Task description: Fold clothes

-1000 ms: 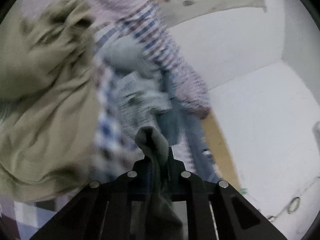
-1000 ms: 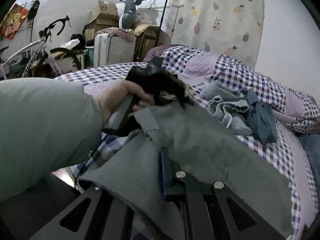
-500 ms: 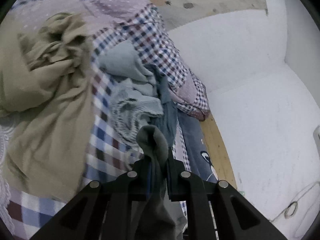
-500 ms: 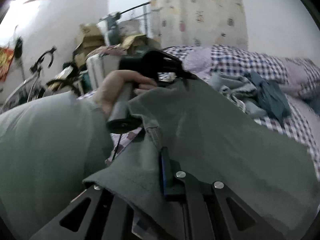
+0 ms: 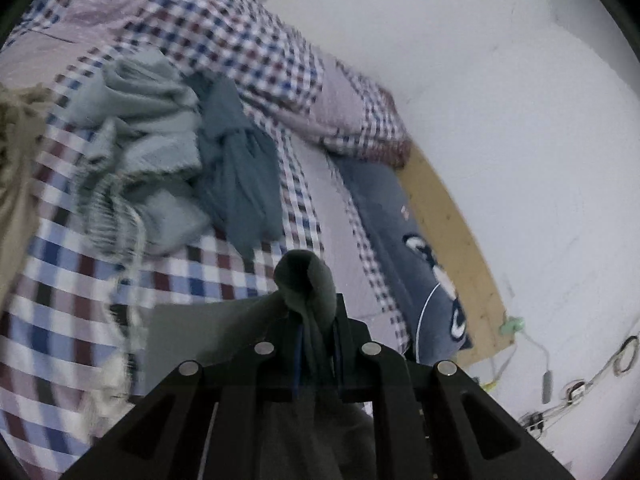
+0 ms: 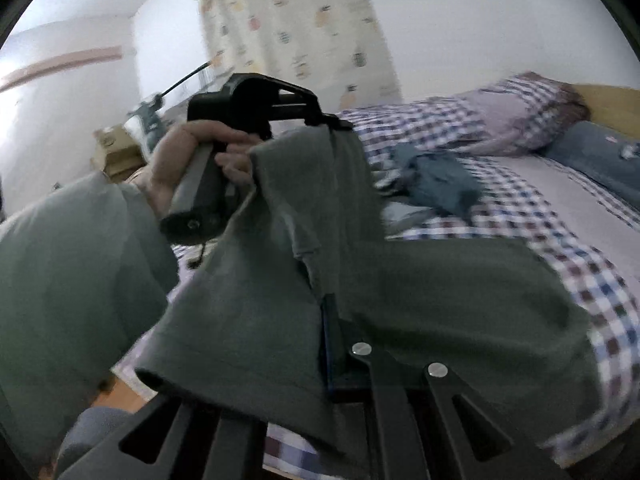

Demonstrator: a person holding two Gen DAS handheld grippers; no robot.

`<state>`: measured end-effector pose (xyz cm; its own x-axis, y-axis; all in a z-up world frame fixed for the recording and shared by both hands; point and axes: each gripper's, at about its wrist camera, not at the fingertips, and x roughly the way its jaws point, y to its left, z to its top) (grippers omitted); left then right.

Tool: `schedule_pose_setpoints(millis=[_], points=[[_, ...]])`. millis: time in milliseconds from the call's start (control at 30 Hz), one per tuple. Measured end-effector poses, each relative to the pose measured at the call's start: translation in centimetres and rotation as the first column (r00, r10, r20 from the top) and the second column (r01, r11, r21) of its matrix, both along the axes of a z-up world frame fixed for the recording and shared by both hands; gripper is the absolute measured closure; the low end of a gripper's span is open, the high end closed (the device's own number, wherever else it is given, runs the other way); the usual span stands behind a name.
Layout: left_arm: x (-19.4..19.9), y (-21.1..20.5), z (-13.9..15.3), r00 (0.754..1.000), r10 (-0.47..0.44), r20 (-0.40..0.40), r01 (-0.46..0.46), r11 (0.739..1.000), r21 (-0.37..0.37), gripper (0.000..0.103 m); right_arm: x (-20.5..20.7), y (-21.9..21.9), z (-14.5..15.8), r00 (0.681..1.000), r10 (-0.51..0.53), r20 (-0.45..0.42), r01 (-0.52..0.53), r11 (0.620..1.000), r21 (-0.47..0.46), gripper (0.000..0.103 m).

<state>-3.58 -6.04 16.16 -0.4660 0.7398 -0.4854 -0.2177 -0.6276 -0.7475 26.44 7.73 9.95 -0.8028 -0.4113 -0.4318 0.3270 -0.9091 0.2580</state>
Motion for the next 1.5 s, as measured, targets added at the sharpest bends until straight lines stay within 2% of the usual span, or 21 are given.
schedule_pose_setpoints(millis=[167,333,500,667,700,800,833,867,900,933,967,1033,1100,1167,1233,1300,1433,1500], points=[[-1.9,7.1,-2.2,0.998,-0.023,0.064,0.027,0.997,-0.073,0.093,-0.6,6.4,-1.6,0.99,-0.114,0.085,0.12,0.99,-0.071,0.1],[-4.1,13.8,-6.7,0.988,-0.031,0.153,0.061,0.979,-0.194,0.093,-1.9,12.1,-5.4,0.958,-0.191,0.213,0.221,0.967,-0.124,0.1],[-5.2,17.6,-10.1,0.979,-0.007,0.206,0.061,0.965,-0.255,0.093,-2.4,15.9,-8.1,0.92,-0.235,0.313,0.299,0.939,-0.173,0.1],[-5.7,19.7,-11.5,0.975,-0.005,0.224,0.069,0.957,-0.28,0.092,-2.2,17.8,-8.5,0.91,-0.259,0.325,0.329,0.927,-0.182,0.1],[-5.7,19.6,-11.5,0.976,-0.01,0.219,0.071,0.96,-0.27,0.092,-2.1,18.1,-8.6,0.906,-0.261,0.332,0.334,0.924,-0.187,0.1],[-5.5,19.1,-11.4,0.979,-0.034,0.2,0.078,0.973,-0.218,0.078,-2.0,18.6,-9.3,0.887,-0.285,0.362,0.364,0.916,-0.17,0.1],[-5.4,19.0,-11.3,0.98,-0.041,0.193,0.08,0.976,-0.2,0.07,-2.0,18.8,-9.7,0.874,-0.302,0.38,0.383,0.91,-0.158,0.1],[-5.4,18.8,-11.3,0.981,-0.048,0.187,0.083,0.98,-0.183,0.053,-2.1,19.1,-10.1,0.861,-0.314,0.4,0.4,0.904,-0.152,0.099],[-5.3,18.6,-11.3,0.982,-0.056,0.18,0.086,0.983,-0.165,0.043,-2.1,19.4,-10.6,0.842,-0.329,0.427,0.424,0.894,-0.148,0.096],[-5.0,18.2,-10.8,0.985,-0.062,0.16,0.085,0.987,-0.138,0.029,-2.1,19.7,-11.1,0.821,-0.347,0.454,0.451,0.881,-0.142,0.092],[-4.6,17.6,-10.3,0.988,-0.068,0.135,0.083,0.991,-0.107,0.022,-1.8,20.1,-11.4,0.804,-0.361,0.473,0.473,0.87,-0.139,0.091],[-3.5,15.9,-9.2,0.993,-0.076,0.092,0.083,0.994,-0.077,0.02,-1.5,20.7,-11.8,0.773,-0.387,0.502,0.508,0.853,-0.124,0.09],[-2.1,14.0,-8.4,0.995,-0.077,0.062,0.082,0.993,-0.089,0.02,-1.2,21.0,-11.8,0.766,-0.397,0.506,0.518,0.847,-0.119,0.09],[-0.1,11.8,-8.0,0.997,-0.08,0.02,0.082,0.987,-0.142,0.02,-1.4,21.1,-11.7,0.767,-0.395,0.505,0.509,0.854,-0.104,0.087],[2.3,8.9,-8.2,0.999,-0.049,-0.014,0.044,0.974,-0.222,0.02,-1.4,21.2,-11.3,0.773,-0.394,0.498,0.496,0.864,-0.086,0.087],[4.8,5.9,-8.7,0.999,-0.005,-0.034,-0.004,0.968,-0.249,0.02,-1.5,21.4,-10.8,0.784,-0.388,0.485,0.477,0.876,-0.069,0.087],[10.5,0.6,-12.0,0.995,0.104,-0.007,-0.103,0.972,-0.212,0.02,-2.0,21.4,-10.2,0.816,-0.347,0.462,0.404,0.914,-0.028,0.087],[12.5,-0.7,-13.5,0.992,0.126,0.014,-0.122,0.976,-0.181,0.02,-2.4,21.4,-10.3,0.828,-0.336,0.449,0.375,0.927,0.003,0.087]])
